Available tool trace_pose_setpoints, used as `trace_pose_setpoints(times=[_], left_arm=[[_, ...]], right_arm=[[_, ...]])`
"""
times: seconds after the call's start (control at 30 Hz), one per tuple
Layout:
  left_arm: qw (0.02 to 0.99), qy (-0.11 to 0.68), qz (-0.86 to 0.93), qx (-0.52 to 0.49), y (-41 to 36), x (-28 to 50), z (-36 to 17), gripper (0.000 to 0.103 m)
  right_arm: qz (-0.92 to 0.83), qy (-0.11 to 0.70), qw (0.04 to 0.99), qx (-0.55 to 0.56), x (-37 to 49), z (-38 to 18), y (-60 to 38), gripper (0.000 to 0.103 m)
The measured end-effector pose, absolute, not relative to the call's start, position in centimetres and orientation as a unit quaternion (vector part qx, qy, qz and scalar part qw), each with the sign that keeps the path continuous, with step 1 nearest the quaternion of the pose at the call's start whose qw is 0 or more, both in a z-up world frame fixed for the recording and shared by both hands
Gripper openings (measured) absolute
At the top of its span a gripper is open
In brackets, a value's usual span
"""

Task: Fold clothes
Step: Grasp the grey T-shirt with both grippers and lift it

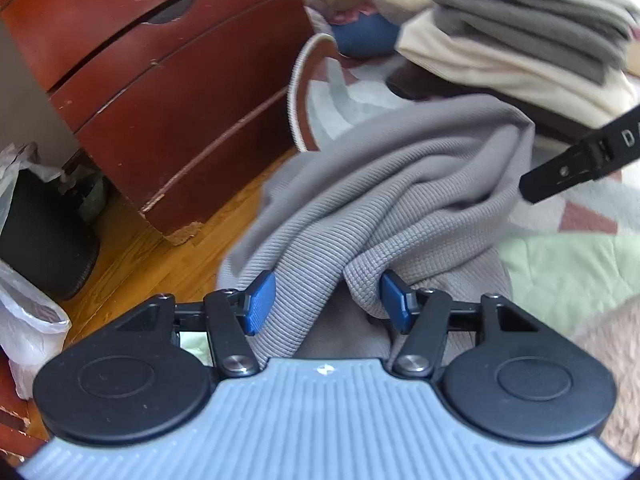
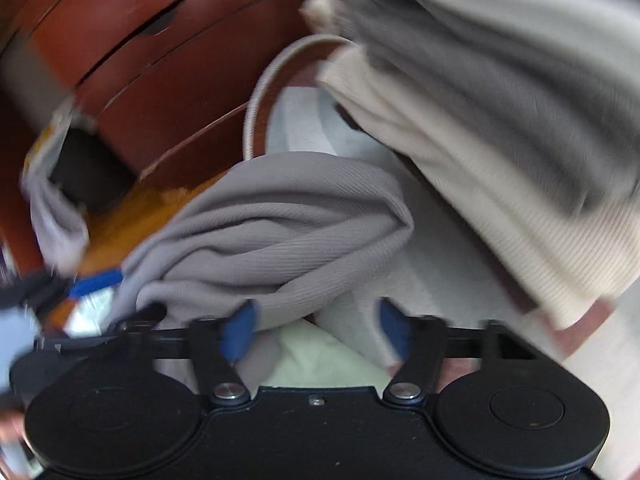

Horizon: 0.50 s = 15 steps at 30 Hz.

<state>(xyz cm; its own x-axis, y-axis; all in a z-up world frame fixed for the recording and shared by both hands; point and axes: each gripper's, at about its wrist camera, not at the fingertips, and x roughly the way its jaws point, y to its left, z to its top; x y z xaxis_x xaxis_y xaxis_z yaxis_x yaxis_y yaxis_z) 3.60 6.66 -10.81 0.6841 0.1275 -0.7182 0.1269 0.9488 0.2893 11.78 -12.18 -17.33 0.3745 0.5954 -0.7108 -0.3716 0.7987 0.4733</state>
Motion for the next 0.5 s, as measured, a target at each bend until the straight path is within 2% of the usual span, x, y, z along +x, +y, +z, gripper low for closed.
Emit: trace_pose_setpoints(times=[0.1, 0.17, 0.27, 0.3, 0.33, 0.37, 0.4, 0.43, 0.47, 0.5], left_arm=[[0.909, 0.392, -0.001, 0.141, 7.1, 3.7, -10.7, 0.067], [0.902, 0.399, 0.003, 0.166, 6.8, 3.7, -11.7, 0.103], [0.893, 0.400, -0.015, 0.205, 6.4, 4.1, -14.4, 0.103], [0.895, 0.404, -0.018, 0.189, 6.9, 4.6, -15.0, 0.103], [0.896, 0.408, -0.020, 0.173, 7.4, 5.0, -15.5, 0.102], [0.898, 0.410, -0.023, 0.157, 7.8, 5.4, -15.9, 0.089], [0.903, 0.400, -0.030, 0.152, 7.6, 5.0, -15.2, 0.078], [0.908, 0.390, -0.037, 0.146, 7.3, 4.6, -14.4, 0.053], [0.913, 0.380, -0.044, 0.140, 7.1, 4.3, -13.6, 0.038], [0.918, 0.370, -0.050, 0.134, 6.9, 3.9, -12.8, 0.030]], right_arm=[[0.279, 0.498, 0.805, 0.159, 13.1, -19.3, -11.8, 0.090], [0.283, 0.490, 0.817, 0.112, 13.4, -20.0, -9.7, 0.091], [0.295, 0.489, 0.809, 0.139, 14.7, -21.8, -7.6, 0.090], [0.299, 0.484, 0.805, 0.168, 15.1, -22.3, -7.6, 0.082], [0.314, 0.472, 0.803, 0.185, 15.1, -22.4, -7.6, 0.056], [0.330, 0.455, 0.807, 0.181, 14.7, -22.0, -7.4, 0.043], [0.343, 0.437, 0.815, 0.166, 14.0, -21.2, -7.4, 0.021], [0.355, 0.419, 0.822, 0.150, 13.2, -20.2, -7.4, 0.017], [0.366, 0.405, 0.826, 0.141, 12.5, -19.2, -7.6, 0.016], [0.373, 0.391, 0.830, 0.137, 11.7, -18.1, -7.9, 0.015]])
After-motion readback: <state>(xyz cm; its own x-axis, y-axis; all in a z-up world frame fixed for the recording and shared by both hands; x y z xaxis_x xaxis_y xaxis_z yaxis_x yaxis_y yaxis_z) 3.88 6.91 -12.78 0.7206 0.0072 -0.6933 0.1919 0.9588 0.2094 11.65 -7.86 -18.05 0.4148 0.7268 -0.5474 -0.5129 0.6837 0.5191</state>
